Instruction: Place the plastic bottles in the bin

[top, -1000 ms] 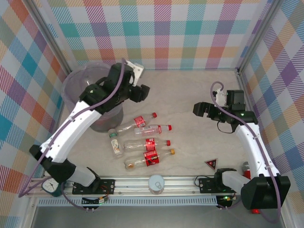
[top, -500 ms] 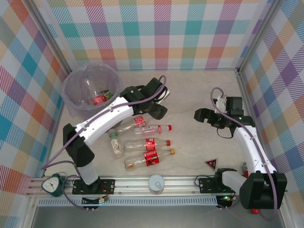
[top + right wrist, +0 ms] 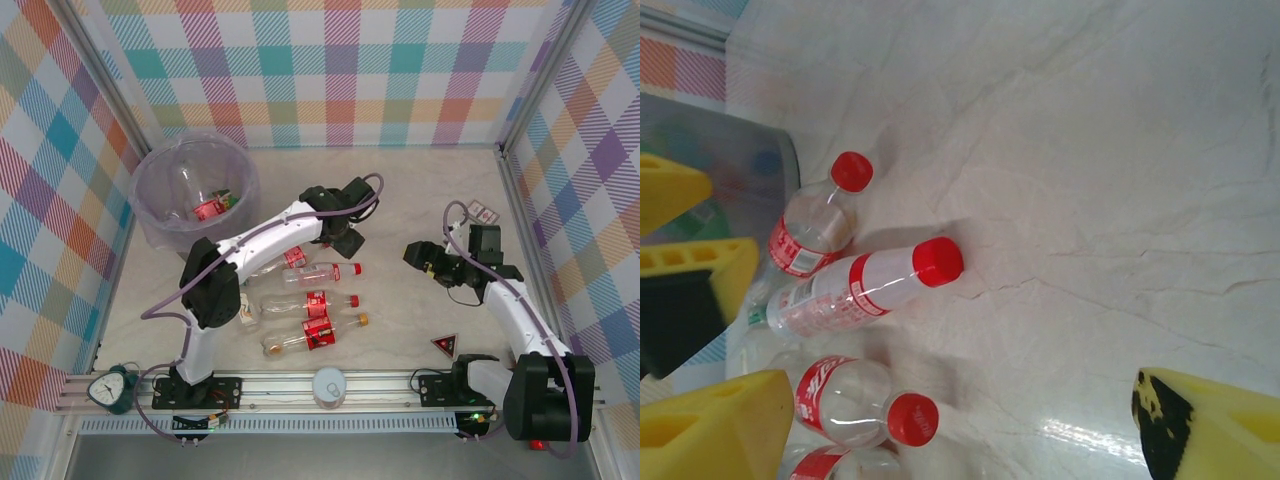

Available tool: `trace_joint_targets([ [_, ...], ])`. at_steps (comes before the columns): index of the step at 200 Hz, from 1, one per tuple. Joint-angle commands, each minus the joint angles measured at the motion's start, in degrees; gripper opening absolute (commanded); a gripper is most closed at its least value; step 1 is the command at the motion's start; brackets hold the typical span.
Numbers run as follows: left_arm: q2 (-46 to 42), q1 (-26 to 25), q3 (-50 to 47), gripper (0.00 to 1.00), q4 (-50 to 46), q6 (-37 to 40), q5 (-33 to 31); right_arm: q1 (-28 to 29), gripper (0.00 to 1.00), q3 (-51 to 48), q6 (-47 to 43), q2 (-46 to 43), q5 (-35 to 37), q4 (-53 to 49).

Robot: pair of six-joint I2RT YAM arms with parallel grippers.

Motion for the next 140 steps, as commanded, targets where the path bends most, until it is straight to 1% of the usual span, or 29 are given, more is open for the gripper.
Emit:
trace_joint_targets([
  [1, 1.3, 2.9, 0.5, 0.71, -1.0, -1.4, -2.0, 1.2, 0.87, -0.7, 2.2, -0.5, -3.5, 4.5],
  [34, 3.3, 5.9, -0.8, 0.73, 0.9, -1.8, -4.3, 1.5, 0.85, -1.5, 1.9, 0.2, -3.9, 5.0],
  [68, 4.1, 9.2, -4.4, 0.76, 3.8, -2.4, -2.1, 1.4, 0.86, -1.2, 1.3, 0.2, -4.4, 4.5],
  [99, 6.1, 9.3, -5.6, 0.82, 5.5, -1.2, 1.1, 1.4, 0.88, -1.2, 0.5, 1.8, -4.4, 4.5],
  [114, 6.7, 9.3, -6.3, 0.84, 5.9, -0.7, 1.5, 1.5, 0.88, -1.5, 0.9, 2.8, -4.7, 5.4],
  [140, 7.8, 9.3, -7.2, 0.85, 6.2, -0.3, 2.1, 1.4, 0.88, -1.6, 1.5, 4.0, -5.0, 6.6],
])
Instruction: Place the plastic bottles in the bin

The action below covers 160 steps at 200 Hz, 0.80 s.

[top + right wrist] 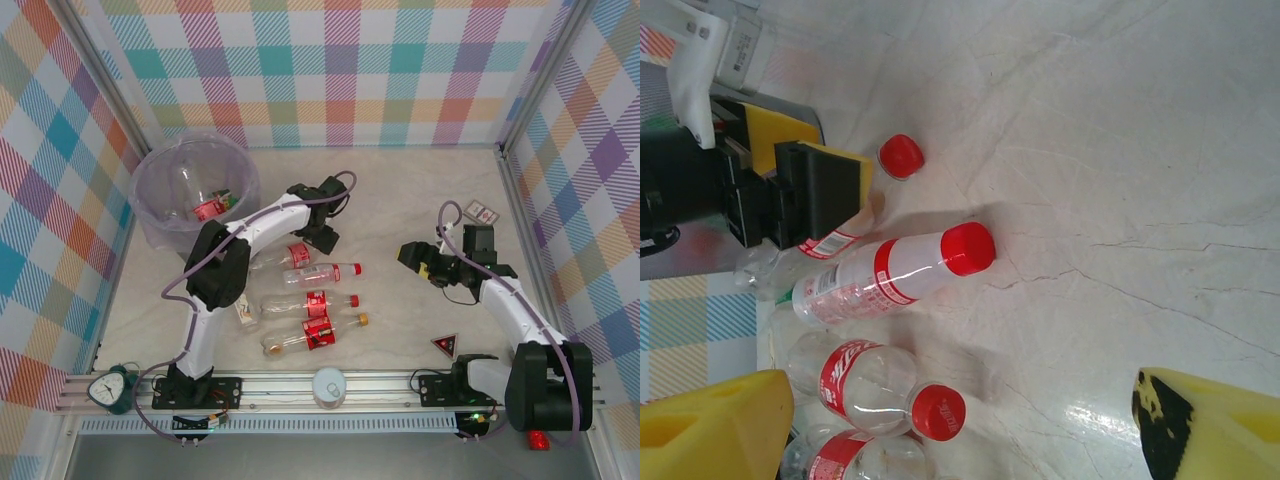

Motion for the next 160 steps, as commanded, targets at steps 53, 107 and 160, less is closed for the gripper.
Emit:
trace_joint_targets([
  [53, 2.1, -0.6, -2.0, 0.82, 2.0, 1.7, 1.9, 0.2, 0.89, -0.4, -0.2, 1.2, -1.3, 2.1],
  [107, 3.7, -0.6, -0.7, 0.73, 2.8, 1.7, 1.7, 0.3, 0.89, -0.4, -0.8, 0.7, -0.5, 0.9],
  [160, 4.8, -0.8, 2.9, 0.51, 3.0, 2.7, 2.4, 0.2, 0.89, -0.4, -1.3, -0.6, 0.7, -0.3],
])
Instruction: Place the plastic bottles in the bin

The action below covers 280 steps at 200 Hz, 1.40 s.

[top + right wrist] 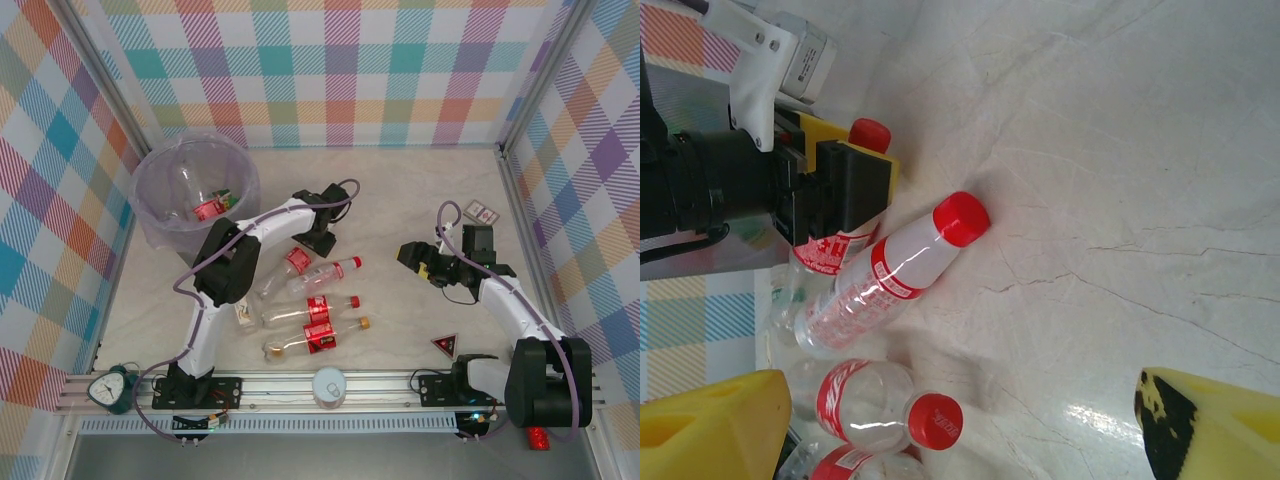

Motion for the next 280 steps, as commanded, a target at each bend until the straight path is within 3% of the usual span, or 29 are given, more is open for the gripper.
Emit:
trace_joint_targets([
  [1, 0.7, -0.8, 3.1, 0.51, 0.2, 0.9, 1.4, 0.2, 0.89, -0.2, -1.3, -1.4, 0.5, -1.1],
  [28, -0.3, -1.6, 6.0, 0.43, 0.8, 3.3, 1.2, 0.2, 0.89, -0.2, -1.0, -2.1, 1.2, -1.2],
  [80, -0.6, -1.9, 15.0, 0.41, -1.2, 5.7, 0.9, 0.2, 0.89, -0.3, 1.4, -2.1, 1.0, 2.0],
  [107, 0.0, -1.9, 18.1, 0.55, -8.0, 4.9, -0.3, 0.2, 0.89, -0.2, -0.7, -2.9, 2.3, -0.7],
  [132, -2.5, -1.8, 12.2, 0.74, -8.9, 3.0, 1.6, 0.2, 0.90, -0.6, -1.6, -3.1, 3.0, -1.5],
  [169, -4.5, -1.0, 5.6, 0.83, -7.7, 0.6, 1.1, 0.2, 0.90, -0.7, -1.6, -1.0, 1.6, 0.1],
  [219, -5.5, -0.2, -0.3, 0.81, -5.2, -1.6, -1.2, 0.2, 0.90, -1.1, -1.9, -0.5, 1.6, -0.1],
  [280, -4.1, 0.6, -2.2, 0.67, -2.0, -2.2, -1.2, 0.2, 0.90, -0.6, -2.2, -0.6, 1.6, -1.0],
])
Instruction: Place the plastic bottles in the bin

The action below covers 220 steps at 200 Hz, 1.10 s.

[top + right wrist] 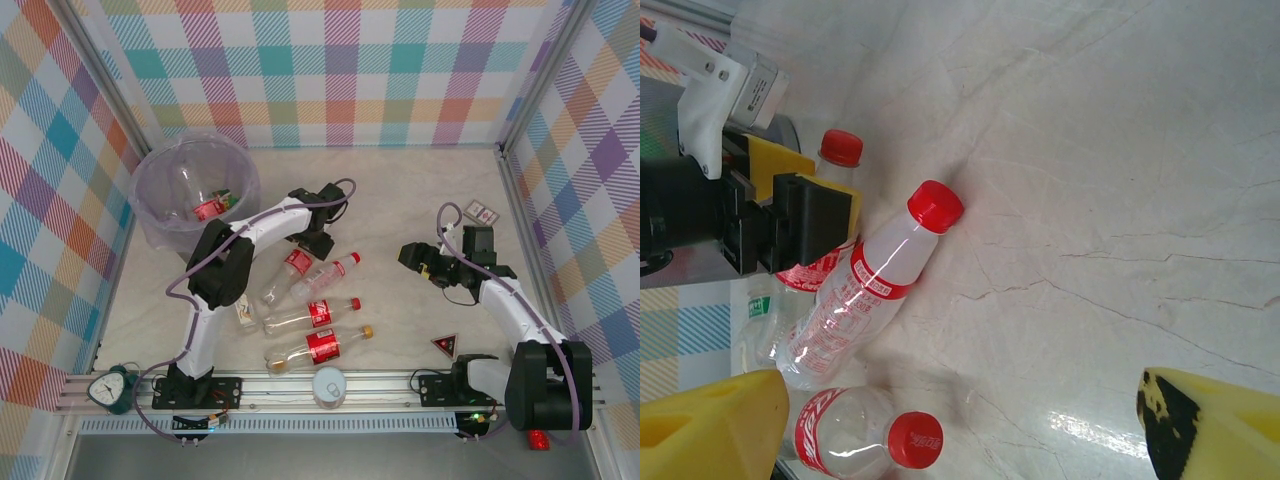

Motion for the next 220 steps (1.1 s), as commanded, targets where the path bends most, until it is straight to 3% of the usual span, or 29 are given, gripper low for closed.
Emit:
trace_joint_targets([
  [1, -0.7, 0.4, -0.1, 0.67, 1.3, -0.5, -0.4, 0.2, 0.90, -0.2, -1.1, 0.3, -1.0, -0.7],
  [96, 1.6, 0.5, 5.2, 0.35, 2.0, 1.1, -0.5, 0.2, 0.90, 0.3, -1.4, -0.2, -0.4, -1.4],
  [145, 3.5, 0.7, 7.6, 0.33, 1.0, 1.6, -0.6, 0.2, 0.91, 0.2, -1.5, -0.5, -0.1, -1.8],
  [174, 4.0, 0.8, 8.1, 0.52, 0.0, 1.5, -1.5, 0.2, 0.91, 0.2, -1.8, -0.5, 0.2, -1.9],
  [220, 5.7, 1.3, 7.2, 0.49, 1.3, 1.5, -0.9, 0.2, 0.91, 0.2, -1.8, -0.3, 0.1, -1.6],
])
